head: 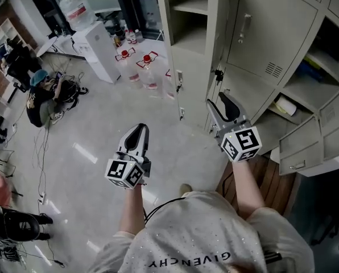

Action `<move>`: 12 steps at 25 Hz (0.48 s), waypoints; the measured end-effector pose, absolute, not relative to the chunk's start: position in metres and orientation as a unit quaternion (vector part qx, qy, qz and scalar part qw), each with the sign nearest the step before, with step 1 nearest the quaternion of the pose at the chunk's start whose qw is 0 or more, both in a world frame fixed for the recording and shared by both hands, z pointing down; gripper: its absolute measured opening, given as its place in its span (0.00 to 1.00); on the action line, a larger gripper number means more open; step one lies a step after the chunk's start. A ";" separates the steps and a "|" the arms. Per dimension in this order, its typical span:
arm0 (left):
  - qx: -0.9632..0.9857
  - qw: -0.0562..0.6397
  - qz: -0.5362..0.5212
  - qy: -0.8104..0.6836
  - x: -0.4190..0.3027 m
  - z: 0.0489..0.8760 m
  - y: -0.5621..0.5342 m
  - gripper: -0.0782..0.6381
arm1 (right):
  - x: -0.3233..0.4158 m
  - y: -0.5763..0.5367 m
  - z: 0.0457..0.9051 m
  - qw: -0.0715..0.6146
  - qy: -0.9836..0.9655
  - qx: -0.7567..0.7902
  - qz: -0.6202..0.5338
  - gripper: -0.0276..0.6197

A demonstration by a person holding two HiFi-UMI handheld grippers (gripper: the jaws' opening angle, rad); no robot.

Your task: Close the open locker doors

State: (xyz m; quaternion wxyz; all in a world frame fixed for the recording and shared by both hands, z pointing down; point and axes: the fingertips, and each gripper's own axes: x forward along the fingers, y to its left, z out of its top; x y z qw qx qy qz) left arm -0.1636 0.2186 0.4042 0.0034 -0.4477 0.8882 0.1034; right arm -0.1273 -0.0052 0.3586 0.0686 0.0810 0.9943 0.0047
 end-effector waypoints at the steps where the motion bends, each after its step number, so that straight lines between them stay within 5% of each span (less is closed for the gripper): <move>1: -0.449 0.003 0.106 0.887 -0.174 0.403 0.216 0.15 | -0.135 -0.008 0.357 0.068 0.995 0.078 0.008 0.32; 12: -0.455 -0.022 0.120 0.882 -0.259 0.421 0.204 0.15 | -0.181 -0.011 0.340 0.090 0.993 0.064 0.049 0.27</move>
